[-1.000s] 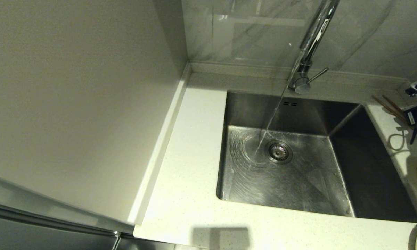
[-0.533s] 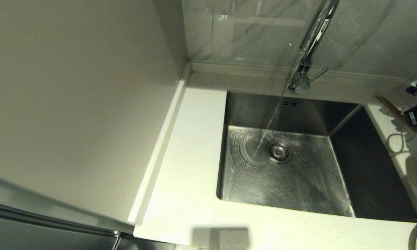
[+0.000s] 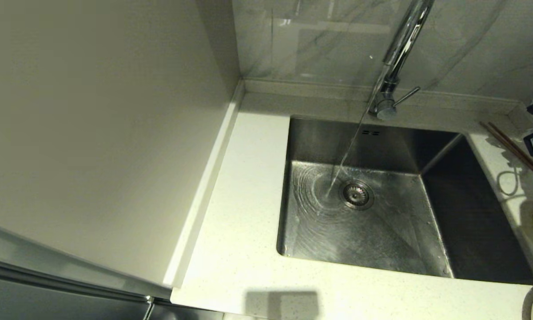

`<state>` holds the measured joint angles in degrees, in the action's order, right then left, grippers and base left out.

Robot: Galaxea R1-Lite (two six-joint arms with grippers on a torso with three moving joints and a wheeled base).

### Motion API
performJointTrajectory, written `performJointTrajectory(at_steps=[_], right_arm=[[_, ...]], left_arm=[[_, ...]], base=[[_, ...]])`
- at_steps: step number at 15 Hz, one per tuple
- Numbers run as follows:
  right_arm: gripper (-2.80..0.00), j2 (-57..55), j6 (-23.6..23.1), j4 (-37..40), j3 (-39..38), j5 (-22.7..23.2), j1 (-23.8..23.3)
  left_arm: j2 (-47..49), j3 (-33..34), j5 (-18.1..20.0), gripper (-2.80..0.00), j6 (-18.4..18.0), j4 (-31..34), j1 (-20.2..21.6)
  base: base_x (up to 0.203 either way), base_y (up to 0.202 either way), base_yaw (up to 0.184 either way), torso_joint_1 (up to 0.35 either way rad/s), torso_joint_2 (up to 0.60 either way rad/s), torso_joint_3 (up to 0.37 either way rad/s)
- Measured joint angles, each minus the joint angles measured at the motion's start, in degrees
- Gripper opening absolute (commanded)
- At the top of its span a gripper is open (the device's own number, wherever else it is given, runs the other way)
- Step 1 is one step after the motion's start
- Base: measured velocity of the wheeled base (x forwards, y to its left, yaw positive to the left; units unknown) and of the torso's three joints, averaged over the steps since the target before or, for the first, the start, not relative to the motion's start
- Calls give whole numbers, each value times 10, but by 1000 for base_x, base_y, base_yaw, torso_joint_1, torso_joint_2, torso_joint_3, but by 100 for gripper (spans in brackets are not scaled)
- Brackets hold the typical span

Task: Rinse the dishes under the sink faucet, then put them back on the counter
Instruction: Pick up the chopsticks

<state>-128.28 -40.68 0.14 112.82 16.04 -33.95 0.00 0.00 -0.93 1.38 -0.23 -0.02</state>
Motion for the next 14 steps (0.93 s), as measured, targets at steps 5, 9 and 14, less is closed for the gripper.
performJointTrajectory(at_steps=[5, 9, 14], right_arm=[[-280, -39, -5, -103, 5, -27, -4], [-280, -62, -5, -129, 7, -40, -4], [-280, -71, -17, -124, 7, -44, -4]], left_arm=[[0, 0, 0, -280, 0, 0, 0], [0, 0, 0, -280, 0, 0, 0], [0, 0, 0, -280, 0, 0, 0]], base=[[0, 0, 0, 0, 0, 0], [0, 0, 0, 0, 0, 0], [0, 0, 0, 0, 0, 0]])
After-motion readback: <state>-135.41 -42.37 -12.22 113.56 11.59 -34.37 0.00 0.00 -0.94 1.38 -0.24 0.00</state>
